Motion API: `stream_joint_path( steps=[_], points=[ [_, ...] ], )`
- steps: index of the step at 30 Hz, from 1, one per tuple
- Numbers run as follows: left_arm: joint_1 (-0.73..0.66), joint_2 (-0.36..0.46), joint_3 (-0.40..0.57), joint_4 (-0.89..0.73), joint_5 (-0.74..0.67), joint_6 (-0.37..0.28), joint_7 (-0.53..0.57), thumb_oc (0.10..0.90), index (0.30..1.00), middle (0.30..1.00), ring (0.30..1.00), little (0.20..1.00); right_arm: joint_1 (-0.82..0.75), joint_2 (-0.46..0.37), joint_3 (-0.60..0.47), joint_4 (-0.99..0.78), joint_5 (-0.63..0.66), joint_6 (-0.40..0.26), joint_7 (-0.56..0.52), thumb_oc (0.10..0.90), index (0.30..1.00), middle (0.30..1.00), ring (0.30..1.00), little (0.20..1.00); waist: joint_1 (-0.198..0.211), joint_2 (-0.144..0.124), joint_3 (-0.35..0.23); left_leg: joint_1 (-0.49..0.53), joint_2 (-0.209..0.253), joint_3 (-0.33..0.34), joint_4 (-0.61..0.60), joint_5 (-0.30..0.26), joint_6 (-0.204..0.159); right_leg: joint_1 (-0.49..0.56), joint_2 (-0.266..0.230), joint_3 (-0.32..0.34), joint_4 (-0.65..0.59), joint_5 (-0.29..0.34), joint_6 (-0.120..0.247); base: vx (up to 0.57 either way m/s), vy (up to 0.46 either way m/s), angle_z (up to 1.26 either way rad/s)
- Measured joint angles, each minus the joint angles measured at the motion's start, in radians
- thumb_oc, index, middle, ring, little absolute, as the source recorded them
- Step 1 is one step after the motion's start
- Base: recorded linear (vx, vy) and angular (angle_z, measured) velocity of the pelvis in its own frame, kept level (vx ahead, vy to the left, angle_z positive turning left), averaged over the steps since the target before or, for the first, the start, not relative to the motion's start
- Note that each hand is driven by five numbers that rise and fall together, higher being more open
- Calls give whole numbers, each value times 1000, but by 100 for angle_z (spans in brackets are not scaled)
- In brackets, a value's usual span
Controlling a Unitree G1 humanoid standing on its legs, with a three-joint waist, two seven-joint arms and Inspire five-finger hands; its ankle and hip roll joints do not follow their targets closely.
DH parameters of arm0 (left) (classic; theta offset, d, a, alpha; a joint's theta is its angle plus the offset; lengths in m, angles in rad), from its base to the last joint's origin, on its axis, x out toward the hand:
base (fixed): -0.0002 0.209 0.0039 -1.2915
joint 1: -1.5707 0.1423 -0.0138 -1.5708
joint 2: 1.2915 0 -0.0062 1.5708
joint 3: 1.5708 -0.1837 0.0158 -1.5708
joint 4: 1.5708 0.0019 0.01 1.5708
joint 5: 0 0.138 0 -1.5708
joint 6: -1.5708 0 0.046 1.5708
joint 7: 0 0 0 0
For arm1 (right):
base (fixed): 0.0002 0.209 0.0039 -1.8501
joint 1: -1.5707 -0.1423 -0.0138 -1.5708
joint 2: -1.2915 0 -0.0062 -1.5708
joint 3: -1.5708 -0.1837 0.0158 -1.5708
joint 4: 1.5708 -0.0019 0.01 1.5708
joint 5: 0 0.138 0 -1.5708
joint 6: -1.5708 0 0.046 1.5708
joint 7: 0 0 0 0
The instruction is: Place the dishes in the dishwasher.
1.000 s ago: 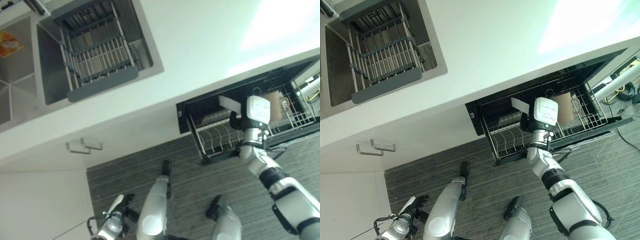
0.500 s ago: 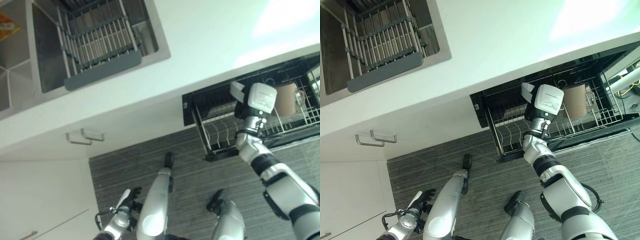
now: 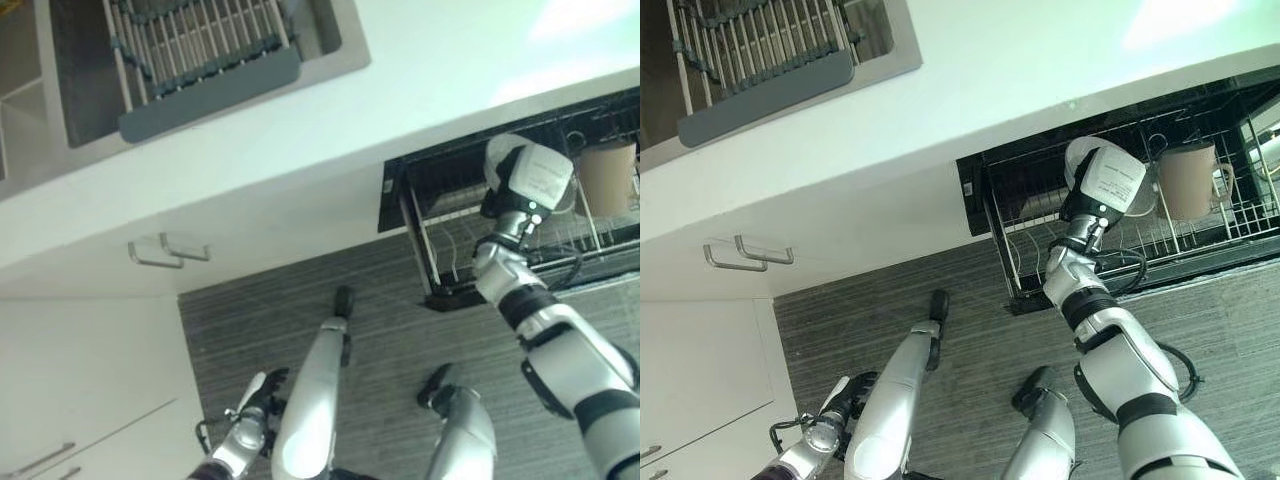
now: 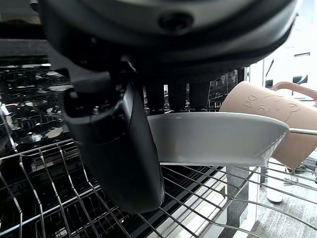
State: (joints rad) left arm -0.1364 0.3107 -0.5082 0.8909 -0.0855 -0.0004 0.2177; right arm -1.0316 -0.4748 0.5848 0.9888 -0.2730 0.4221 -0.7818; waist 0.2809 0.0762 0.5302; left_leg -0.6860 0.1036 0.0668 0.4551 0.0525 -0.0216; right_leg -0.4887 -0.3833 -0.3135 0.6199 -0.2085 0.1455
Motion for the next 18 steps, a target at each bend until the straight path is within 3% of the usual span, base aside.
stream_joint_path(
  steps=[5,6,7,8,11,12,13,18],
  points=[
    [-1,15,0,-22,-28,2,12,800,900,900,900,900,-40,-5,-1,-1,2,21,9,400,300,300,300,300,0,0,0,-57,-1,-8,50,-18,10,-42,-5,7,21,-1,0,-1,12,0],
    [1,21,0,-22,-28,2,12,800,900,900,900,900,-45,-5,-1,-1,2,21,8,425,338,338,338,338,0,0,0,-64,-1,-10,52,-18,10,-49,-5,7,23,-1,0,0,0,0],
    [1,24,0,-21,-28,1,13,800,900,900,900,900,-50,-5,-1,-1,2,22,7,574,561,561,561,561,0,0,0,-72,-2,-11,57,-18,10,-57,-5,9,27,-1,0,0,0,0],
    [2,25,2,-18,-29,0,14,800,900,900,900,900,-58,-5,-1,-1,2,22,6,800,900,900,900,900,-1,0,0,-83,-1,-14,67,-22,10,-67,-5,12,35,-1,0,1,4,-5],
    [6,26,2,-23,-30,-2,14,800,900,900,900,900,-79,-5,-2,-1,50,47,24,800,900,900,900,900,3,0,0,-111,-2,-16,79,-22,10,-103,-5,25,54,-3,3,8,-17,-4],
    [9,26,2,-36,-33,11,14,800,900,900,900,900,-77,-2,-1,-1,113,59,78,800,900,900,900,900,4,0,0,-118,-2,-18,85,-22,10,-112,-5,29,64,-5,1,11,-36,-2],
    [9,26,5,-40,-49,15,14,800,900,900,900,900,-75,1,-2,1,171,52,132,800,900,900,900,900,4,1,0,-118,-1,-18,83,-22,9,-113,-5,29,67,-7,1,0,0,0],
    [33,28,46,-60,-66,16,12,800,900,900,900,900,-80,2,-9,-4,198,13,204,800,900,900,900,900,3,1,-3,-113,1,-24,94,-26,4,-112,-6,30,80,-15,-2,2,-29,-2]
  ],
)
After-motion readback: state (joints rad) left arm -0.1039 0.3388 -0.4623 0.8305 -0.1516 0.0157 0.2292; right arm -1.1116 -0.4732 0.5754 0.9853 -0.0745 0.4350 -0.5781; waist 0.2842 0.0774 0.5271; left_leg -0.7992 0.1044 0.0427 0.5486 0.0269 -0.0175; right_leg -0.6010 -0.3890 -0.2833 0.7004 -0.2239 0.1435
